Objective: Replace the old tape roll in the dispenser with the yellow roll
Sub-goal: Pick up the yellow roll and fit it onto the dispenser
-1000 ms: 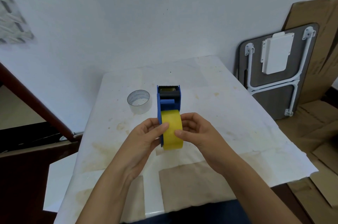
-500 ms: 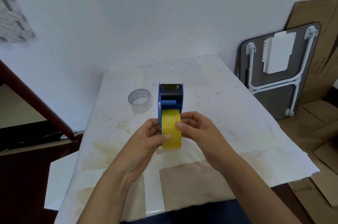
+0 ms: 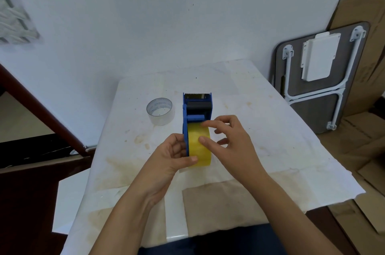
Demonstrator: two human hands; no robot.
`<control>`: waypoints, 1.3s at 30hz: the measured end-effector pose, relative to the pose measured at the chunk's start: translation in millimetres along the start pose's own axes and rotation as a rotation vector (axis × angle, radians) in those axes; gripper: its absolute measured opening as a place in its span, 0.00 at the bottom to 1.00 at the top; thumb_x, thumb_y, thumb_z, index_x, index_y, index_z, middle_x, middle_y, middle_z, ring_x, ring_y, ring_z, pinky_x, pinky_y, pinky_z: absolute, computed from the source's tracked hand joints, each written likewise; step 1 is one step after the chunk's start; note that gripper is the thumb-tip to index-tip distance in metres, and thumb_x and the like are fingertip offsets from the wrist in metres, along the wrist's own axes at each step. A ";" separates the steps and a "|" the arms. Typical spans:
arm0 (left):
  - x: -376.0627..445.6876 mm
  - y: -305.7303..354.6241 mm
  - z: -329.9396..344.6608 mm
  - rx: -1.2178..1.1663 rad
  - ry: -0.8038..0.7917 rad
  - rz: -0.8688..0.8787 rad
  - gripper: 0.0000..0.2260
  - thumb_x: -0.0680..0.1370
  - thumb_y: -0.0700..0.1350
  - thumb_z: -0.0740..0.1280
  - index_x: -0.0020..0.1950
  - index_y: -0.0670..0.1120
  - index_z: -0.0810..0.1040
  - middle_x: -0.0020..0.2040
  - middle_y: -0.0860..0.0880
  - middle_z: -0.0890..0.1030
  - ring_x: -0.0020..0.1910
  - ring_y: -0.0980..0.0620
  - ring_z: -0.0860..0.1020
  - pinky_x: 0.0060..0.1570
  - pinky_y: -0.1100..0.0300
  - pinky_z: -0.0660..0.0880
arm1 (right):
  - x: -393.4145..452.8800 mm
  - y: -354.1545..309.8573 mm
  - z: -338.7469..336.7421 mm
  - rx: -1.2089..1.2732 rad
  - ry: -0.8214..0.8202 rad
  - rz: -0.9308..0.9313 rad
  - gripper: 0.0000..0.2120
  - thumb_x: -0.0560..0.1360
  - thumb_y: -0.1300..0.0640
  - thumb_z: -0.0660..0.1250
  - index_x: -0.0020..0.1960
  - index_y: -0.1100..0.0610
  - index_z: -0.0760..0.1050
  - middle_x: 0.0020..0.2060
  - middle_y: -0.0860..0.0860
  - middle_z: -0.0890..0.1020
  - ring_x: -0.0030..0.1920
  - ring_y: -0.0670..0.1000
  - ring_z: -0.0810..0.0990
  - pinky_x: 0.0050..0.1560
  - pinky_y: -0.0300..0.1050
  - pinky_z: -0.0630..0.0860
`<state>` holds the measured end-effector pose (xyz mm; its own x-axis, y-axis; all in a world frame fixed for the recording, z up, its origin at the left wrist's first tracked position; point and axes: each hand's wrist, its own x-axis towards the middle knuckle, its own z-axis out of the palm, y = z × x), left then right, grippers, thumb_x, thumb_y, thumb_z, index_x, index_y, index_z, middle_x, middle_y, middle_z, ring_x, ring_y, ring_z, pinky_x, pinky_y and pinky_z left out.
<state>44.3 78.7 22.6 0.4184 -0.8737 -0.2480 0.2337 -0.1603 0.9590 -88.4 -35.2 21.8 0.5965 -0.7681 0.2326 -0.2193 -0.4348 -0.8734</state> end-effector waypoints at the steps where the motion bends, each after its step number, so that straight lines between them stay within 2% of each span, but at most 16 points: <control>1: -0.2 0.0 -0.5 0.003 -0.006 0.002 0.18 0.72 0.28 0.70 0.60 0.41 0.77 0.56 0.42 0.85 0.53 0.47 0.83 0.53 0.56 0.80 | 0.8 0.2 -0.4 0.002 0.011 -0.004 0.11 0.73 0.51 0.72 0.55 0.45 0.80 0.54 0.46 0.72 0.54 0.43 0.75 0.50 0.40 0.78; 4: -1.4 -0.1 -1.0 0.020 -0.029 -0.002 0.18 0.72 0.29 0.71 0.59 0.42 0.77 0.54 0.44 0.86 0.52 0.48 0.84 0.51 0.59 0.80 | 3.4 0.9 -2.1 -0.014 0.066 -0.052 0.07 0.72 0.53 0.72 0.50 0.49 0.82 0.51 0.46 0.73 0.53 0.44 0.76 0.49 0.41 0.79; 7: -1.2 0.5 -0.3 0.016 -0.039 -0.005 0.18 0.72 0.28 0.71 0.59 0.41 0.77 0.55 0.43 0.85 0.52 0.48 0.84 0.50 0.59 0.80 | 5.2 2.2 -3.0 -0.138 0.120 -0.170 0.05 0.74 0.53 0.71 0.48 0.51 0.83 0.49 0.46 0.74 0.51 0.45 0.76 0.46 0.43 0.79; 12: -0.7 1.3 -0.9 -0.006 -0.032 -0.003 0.18 0.72 0.27 0.71 0.59 0.40 0.77 0.54 0.42 0.85 0.52 0.47 0.83 0.51 0.58 0.80 | 5.2 3.7 -9.5 -0.261 0.046 -0.322 0.07 0.75 0.52 0.69 0.50 0.53 0.82 0.51 0.47 0.78 0.52 0.46 0.77 0.44 0.48 0.79; 16: -3.2 1.0 -2.5 0.008 -0.051 -0.011 0.19 0.72 0.27 0.70 0.61 0.38 0.76 0.58 0.37 0.83 0.53 0.45 0.82 0.51 0.56 0.79 | 6.3 1.7 -11.6 -0.374 0.109 -0.421 0.04 0.76 0.56 0.68 0.46 0.55 0.81 0.51 0.48 0.79 0.54 0.48 0.75 0.42 0.47 0.77; 19: -5.4 1.0 -4.8 0.002 -0.083 -0.019 0.21 0.71 0.27 0.71 0.62 0.37 0.75 0.60 0.36 0.82 0.54 0.43 0.82 0.54 0.55 0.80 | 10.3 0.1 -12.9 -0.398 0.175 -0.457 0.04 0.76 0.58 0.67 0.45 0.57 0.80 0.58 0.51 0.77 0.62 0.52 0.72 0.56 0.43 0.73; 21: -6.6 1.2 -7.4 -0.004 -0.118 -0.025 0.23 0.69 0.29 0.73 0.63 0.38 0.76 0.60 0.36 0.82 0.55 0.42 0.81 0.57 0.52 0.79 | 14.2 -1.1 -15.6 -0.400 0.167 -0.454 0.03 0.76 0.59 0.67 0.44 0.57 0.78 0.64 0.51 0.74 0.69 0.54 0.66 0.66 0.42 0.66; 23: -7.4 3.0 -10.0 -0.024 -0.161 -0.035 0.23 0.68 0.31 0.73 0.63 0.38 0.76 0.59 0.38 0.83 0.55 0.43 0.82 0.57 0.53 0.79 | 18.0 -4.2 -17.9 -0.372 0.119 -0.439 0.02 0.75 0.61 0.67 0.43 0.56 0.75 0.67 0.50 0.72 0.73 0.53 0.62 0.69 0.38 0.60; 24: -7.8 4.0 -11.0 -0.042 -0.182 -0.042 0.23 0.68 0.31 0.72 0.63 0.38 0.76 0.59 0.38 0.83 0.54 0.44 0.82 0.57 0.54 0.79 | 19.3 -6.9 -18.6 -0.335 0.093 -0.424 0.03 0.75 0.62 0.66 0.43 0.57 0.74 0.67 0.50 0.71 0.72 0.51 0.64 0.67 0.36 0.61; 26: -7.8 6.0 -12.3 -0.071 -0.215 -0.057 0.23 0.68 0.30 0.71 0.63 0.38 0.76 0.58 0.38 0.83 0.54 0.44 0.81 0.55 0.55 0.79 | 21.4 -12.6 -21.0 -0.280 0.073 -0.400 0.03 0.74 0.62 0.65 0.42 0.57 0.72 0.64 0.48 0.73 0.61 0.46 0.72 0.55 0.33 0.69; 28: -7.8 7.6 -13.3 -0.086 -0.229 -0.079 0.24 0.68 0.30 0.71 0.64 0.37 0.75 0.57 0.38 0.83 0.54 0.44 0.81 0.56 0.55 0.79 | 23.3 -15.0 -22.8 -0.282 0.075 -0.406 0.03 0.74 0.62 0.65 0.42 0.58 0.72 0.59 0.48 0.75 0.53 0.44 0.75 0.46 0.39 0.76; 30: -6.7 9.0 -15.2 -0.104 -0.223 -0.106 0.28 0.68 0.29 0.71 0.67 0.39 0.72 0.57 0.36 0.82 0.53 0.42 0.80 0.57 0.53 0.79 | 23.7 -14.9 -23.7 -0.290 0.075 -0.407 0.03 0.75 0.62 0.65 0.43 0.58 0.73 0.56 0.47 0.75 0.53 0.44 0.75 0.46 0.45 0.78; 33: -5.6 12.9 -16.1 -0.121 -0.206 -0.122 0.34 0.68 0.30 0.71 0.71 0.50 0.69 0.56 0.35 0.82 0.52 0.41 0.80 0.55 0.52 0.80 | 24.0 -14.4 -23.4 -0.300 0.060 -0.385 0.03 0.75 0.60 0.66 0.43 0.58 0.74 0.54 0.46 0.75 0.53 0.44 0.75 0.48 0.45 0.79; 35: -5.1 16.8 -13.0 -0.105 -0.208 -0.122 0.34 0.70 0.34 0.72 0.72 0.55 0.68 0.59 0.36 0.83 0.53 0.41 0.82 0.54 0.51 0.81 | 24.0 -14.2 -23.1 -0.309 0.050 -0.361 0.02 0.76 0.60 0.66 0.44 0.57 0.74 0.54 0.45 0.74 0.52 0.44 0.75 0.47 0.44 0.79; 39: -0.4 22.3 -4.3 -0.101 -0.201 -0.162 0.31 0.72 0.41 0.73 0.73 0.57 0.68 0.61 0.40 0.83 0.59 0.41 0.82 0.55 0.50 0.81 | 23.5 -15.4 -20.5 -0.332 0.052 -0.359 0.03 0.76 0.59 0.66 0.44 0.57 0.75 0.54 0.46 0.74 0.51 0.45 0.75 0.44 0.44 0.79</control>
<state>53.1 77.4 43.6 0.1879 -0.9157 -0.3553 0.3739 -0.2678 0.8880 -86.9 -56.2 49.4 0.6420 -0.5609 0.5227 -0.2461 -0.7965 -0.5523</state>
